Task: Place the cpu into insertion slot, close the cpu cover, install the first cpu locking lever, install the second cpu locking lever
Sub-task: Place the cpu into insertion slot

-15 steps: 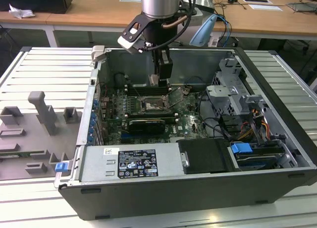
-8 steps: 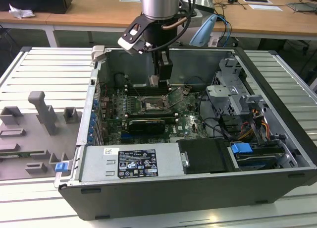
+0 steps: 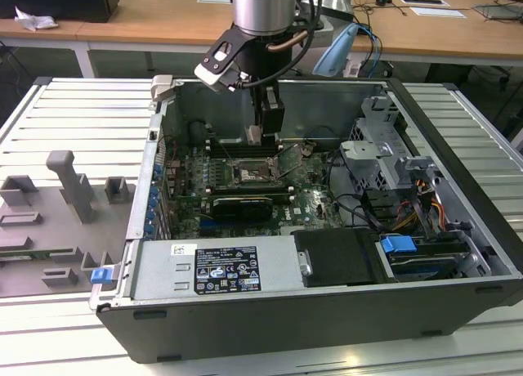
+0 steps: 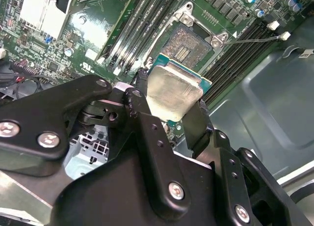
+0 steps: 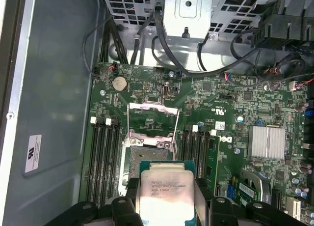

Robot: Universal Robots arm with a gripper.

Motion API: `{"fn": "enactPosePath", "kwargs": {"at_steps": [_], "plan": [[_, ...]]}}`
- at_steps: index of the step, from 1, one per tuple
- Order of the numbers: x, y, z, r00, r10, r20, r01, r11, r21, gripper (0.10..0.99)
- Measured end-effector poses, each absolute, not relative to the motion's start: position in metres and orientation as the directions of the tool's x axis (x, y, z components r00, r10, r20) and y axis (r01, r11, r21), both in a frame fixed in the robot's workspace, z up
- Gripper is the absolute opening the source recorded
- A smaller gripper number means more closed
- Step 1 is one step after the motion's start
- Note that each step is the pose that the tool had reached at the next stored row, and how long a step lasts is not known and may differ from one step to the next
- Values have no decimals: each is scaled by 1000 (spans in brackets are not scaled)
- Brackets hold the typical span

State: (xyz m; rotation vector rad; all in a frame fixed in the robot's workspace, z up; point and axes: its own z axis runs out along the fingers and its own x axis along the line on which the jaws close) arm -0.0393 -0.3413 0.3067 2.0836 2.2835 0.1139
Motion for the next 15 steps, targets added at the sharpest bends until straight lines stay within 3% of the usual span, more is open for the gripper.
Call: {"fn": "enactPosePath", "kwargs": {"at_steps": [15], "plan": [[-39,-341,300,-92,996,14,992,90,87,529]]}}
